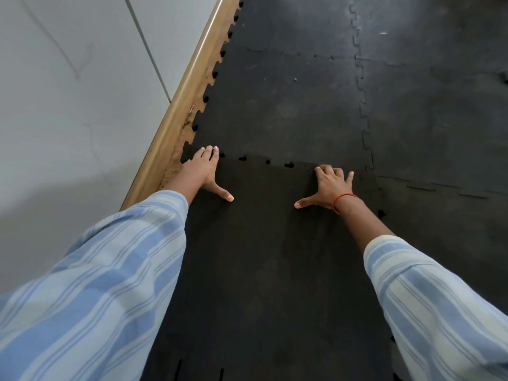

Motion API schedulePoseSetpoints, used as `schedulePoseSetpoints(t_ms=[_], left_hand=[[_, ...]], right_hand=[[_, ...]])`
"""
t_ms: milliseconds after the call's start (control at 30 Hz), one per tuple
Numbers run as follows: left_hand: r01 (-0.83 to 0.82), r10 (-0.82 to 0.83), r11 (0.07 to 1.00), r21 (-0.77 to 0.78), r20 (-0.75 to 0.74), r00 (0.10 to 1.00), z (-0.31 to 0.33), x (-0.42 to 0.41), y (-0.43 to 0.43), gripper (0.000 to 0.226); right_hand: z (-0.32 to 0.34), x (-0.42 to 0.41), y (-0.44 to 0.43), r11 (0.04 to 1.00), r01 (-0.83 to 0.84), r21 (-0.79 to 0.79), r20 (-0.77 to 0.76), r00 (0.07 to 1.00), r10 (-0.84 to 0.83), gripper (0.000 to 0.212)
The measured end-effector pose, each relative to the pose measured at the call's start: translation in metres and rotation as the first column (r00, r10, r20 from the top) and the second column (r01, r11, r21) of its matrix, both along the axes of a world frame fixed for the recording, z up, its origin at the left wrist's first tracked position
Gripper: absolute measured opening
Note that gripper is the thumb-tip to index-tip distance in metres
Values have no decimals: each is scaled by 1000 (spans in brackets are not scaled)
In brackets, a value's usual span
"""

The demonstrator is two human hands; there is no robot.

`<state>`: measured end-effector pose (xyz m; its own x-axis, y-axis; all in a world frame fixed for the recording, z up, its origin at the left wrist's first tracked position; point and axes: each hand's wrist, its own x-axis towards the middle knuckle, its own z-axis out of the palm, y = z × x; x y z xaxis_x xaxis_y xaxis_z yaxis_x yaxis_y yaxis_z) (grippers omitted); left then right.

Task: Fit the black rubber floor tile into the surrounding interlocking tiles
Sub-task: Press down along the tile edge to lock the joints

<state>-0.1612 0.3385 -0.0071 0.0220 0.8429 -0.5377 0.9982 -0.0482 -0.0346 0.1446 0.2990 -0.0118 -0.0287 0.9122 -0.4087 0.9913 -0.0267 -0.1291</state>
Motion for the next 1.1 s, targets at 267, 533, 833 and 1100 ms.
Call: schedulePoseSetpoints(t_ms=[267,533,833,1100], left_hand=[[20,-16,997,-80,42,999,-5,-7,-3,150],[21,-11,995,-101,100,995,-8,-11,-10,141],[19,-4,992,-122,123,992,-7,-16,-11,139],[33,-21,989,-145,83,996,-5,-15,-4,140]], right_hand=[[1,-5,-3,999,37,-15,-21,999,-38,123],[4,-20,-1,996,85,-25,9,996,-85,125],[3,-29,-6,994,105,-10,29,994,-105,129],[4,-37,-11,980,191,-53,-12,981,-192,127]])
